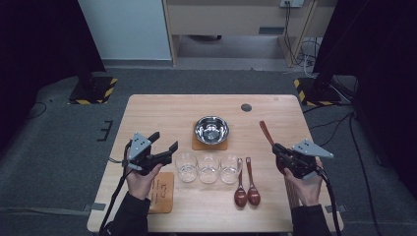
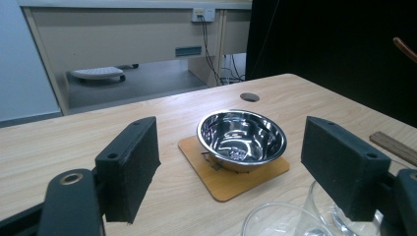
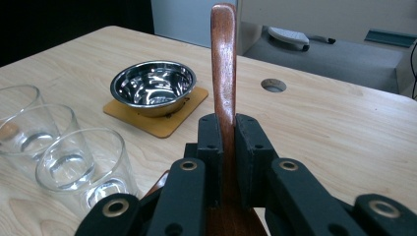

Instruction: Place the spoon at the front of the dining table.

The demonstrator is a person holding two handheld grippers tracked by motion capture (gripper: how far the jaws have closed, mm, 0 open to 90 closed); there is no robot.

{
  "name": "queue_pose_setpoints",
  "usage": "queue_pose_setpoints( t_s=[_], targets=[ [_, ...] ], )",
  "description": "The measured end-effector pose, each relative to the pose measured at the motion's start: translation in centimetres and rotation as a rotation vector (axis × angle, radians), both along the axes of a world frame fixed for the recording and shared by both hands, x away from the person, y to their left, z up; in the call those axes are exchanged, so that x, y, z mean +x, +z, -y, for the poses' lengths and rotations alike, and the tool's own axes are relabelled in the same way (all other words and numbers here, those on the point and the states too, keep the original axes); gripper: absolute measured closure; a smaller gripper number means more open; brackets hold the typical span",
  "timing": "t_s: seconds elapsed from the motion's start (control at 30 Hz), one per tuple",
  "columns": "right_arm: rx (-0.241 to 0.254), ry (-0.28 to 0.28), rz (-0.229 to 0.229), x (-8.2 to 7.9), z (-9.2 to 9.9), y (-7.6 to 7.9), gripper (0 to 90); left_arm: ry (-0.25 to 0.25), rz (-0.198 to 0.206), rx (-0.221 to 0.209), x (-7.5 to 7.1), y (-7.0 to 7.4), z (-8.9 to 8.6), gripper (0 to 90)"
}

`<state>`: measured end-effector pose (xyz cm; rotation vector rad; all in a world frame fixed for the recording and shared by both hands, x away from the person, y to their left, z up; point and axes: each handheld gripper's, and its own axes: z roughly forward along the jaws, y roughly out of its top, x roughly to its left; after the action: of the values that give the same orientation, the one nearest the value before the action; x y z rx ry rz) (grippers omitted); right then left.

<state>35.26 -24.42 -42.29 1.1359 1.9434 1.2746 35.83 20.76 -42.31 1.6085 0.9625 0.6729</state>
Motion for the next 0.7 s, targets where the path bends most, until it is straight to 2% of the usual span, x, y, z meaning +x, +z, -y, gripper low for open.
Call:
queue_pose_setpoints(
  t_s=[0.13, 0.27, 0.7],
  targets=[
    [0.003, 0.004, 0.007, 0.1, -0.2, 0.2, 81.9, -0.011, 0.008, -0.013, 0.2, 0.2, 0.5, 21.8],
    [0.007, 0.008, 0.016, 0.2, -0.3, 0.4, 81.8, -0.021, 0.008, -0.009, 0.3, 0.3, 1.0, 21.8],
    [0.044, 0.027, 0.070, 0.1, -0.7, 1.0, 81.9, -0.068, 0.019, -0.029, 0.8, 1.2, 3.0, 21.5]
  ],
)
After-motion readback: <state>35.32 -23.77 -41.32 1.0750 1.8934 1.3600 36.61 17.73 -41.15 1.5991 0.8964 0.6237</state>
